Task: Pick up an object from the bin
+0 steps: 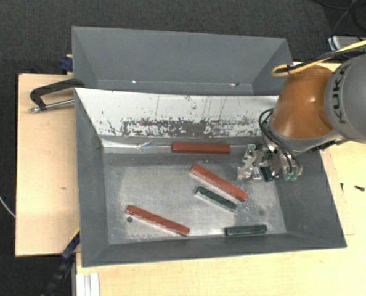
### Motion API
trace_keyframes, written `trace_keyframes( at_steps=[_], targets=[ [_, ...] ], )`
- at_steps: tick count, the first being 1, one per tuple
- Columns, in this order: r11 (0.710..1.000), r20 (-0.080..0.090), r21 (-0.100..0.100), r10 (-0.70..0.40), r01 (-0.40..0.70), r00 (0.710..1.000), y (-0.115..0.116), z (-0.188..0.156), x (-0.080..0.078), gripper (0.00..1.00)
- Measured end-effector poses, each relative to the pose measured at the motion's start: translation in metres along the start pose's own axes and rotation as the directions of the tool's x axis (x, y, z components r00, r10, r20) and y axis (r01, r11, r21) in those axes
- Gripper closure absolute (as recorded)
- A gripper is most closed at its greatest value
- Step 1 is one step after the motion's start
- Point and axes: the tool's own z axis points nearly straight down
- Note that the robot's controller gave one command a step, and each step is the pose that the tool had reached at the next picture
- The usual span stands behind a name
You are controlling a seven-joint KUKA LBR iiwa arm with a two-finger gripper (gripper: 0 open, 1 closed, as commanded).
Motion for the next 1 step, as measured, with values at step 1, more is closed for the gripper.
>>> trace_keyframes(
  at_steps=[1],
  targets=[
    [1.000,0.000,0.000,0.000,0.000,1.000,0.0000,0.0000,0.0000,1.00]
  ],
)
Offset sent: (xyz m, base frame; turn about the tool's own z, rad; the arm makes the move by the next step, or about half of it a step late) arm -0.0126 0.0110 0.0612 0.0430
